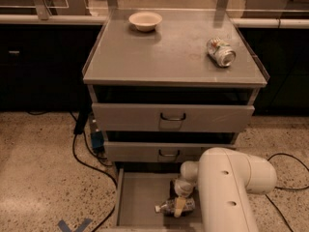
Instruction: Pick blue plastic bottle from bottom drawer and place on counter
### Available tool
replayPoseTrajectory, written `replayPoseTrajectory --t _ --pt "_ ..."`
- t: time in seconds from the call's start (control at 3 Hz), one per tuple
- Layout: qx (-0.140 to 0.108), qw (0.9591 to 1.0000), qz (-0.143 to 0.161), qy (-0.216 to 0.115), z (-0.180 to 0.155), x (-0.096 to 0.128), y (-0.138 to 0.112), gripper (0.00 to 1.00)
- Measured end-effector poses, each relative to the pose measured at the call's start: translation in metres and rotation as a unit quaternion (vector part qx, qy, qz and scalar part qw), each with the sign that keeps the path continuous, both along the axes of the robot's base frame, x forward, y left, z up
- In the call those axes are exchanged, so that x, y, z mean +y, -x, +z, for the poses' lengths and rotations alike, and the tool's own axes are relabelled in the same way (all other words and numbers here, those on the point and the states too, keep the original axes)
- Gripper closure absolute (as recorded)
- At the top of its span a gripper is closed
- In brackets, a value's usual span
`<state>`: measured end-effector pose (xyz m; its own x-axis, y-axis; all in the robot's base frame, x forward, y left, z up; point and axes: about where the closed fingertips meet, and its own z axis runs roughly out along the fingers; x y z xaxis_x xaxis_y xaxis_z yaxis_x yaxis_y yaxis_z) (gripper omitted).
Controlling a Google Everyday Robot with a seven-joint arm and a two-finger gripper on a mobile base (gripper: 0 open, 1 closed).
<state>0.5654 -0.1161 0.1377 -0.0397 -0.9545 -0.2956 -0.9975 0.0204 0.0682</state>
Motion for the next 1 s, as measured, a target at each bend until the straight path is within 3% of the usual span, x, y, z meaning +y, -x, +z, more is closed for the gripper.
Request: replayPoseTrajectory --t 0.33,0.67,1.0 --pt "-0.005 1.0 -0.001 -0.006 -0.022 -0.005 -0.01 0.0" --pt "0.008 0.9999 -0.009 -0.011 -0.039 -0.016 -0.007 0.0" --pt "0.007 0.9999 -0.01 -0.011 -0.041 -0.017 -0.009 0.18"
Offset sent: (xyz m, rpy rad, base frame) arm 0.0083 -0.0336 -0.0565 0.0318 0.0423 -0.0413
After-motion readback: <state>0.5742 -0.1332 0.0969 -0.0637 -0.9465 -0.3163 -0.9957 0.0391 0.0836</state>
